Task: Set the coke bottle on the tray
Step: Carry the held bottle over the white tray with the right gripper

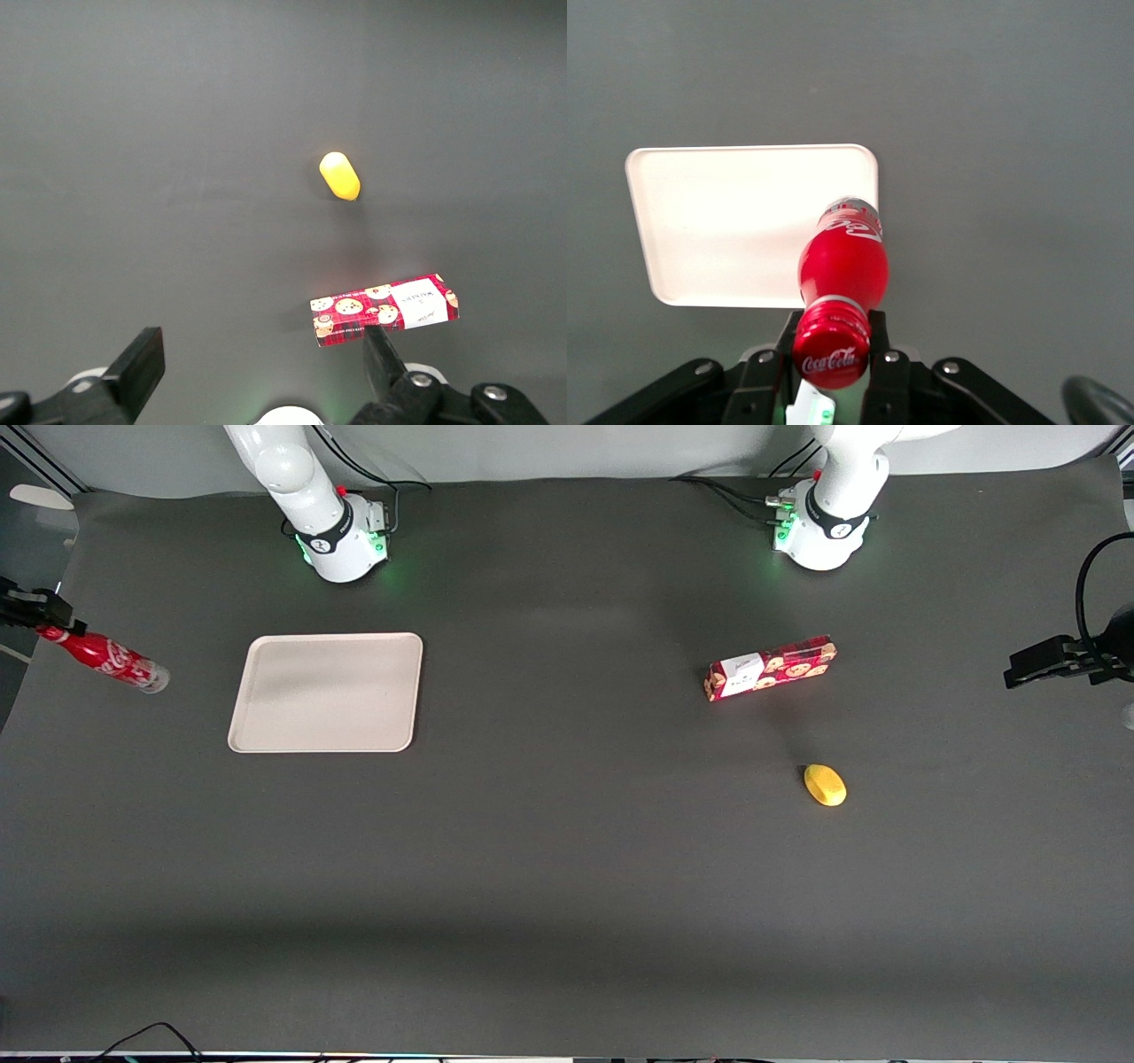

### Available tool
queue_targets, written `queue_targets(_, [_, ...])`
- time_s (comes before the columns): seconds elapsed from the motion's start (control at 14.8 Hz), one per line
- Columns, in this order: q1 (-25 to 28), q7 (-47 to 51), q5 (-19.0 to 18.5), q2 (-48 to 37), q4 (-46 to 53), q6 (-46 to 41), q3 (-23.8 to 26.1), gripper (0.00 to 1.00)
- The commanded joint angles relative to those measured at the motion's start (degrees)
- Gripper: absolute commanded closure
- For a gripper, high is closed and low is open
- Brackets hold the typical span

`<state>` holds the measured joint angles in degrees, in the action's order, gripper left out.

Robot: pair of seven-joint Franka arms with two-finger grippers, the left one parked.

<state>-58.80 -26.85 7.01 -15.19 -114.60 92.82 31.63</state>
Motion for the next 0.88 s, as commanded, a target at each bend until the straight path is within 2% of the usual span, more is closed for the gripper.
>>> queue_targets(0.0, [-0.3,5.7,2.6,-0.6,-1.3,-0.2,5.3,1.00])
queue_targets(0.2, [-0.3,7.7,2.6,-1.2,-6.5,5.2,8.4,1.00])
queue_targets(0.81, [-0.8,6.5,2.4,-3.6,-22.8,20.8,7.6,1.00])
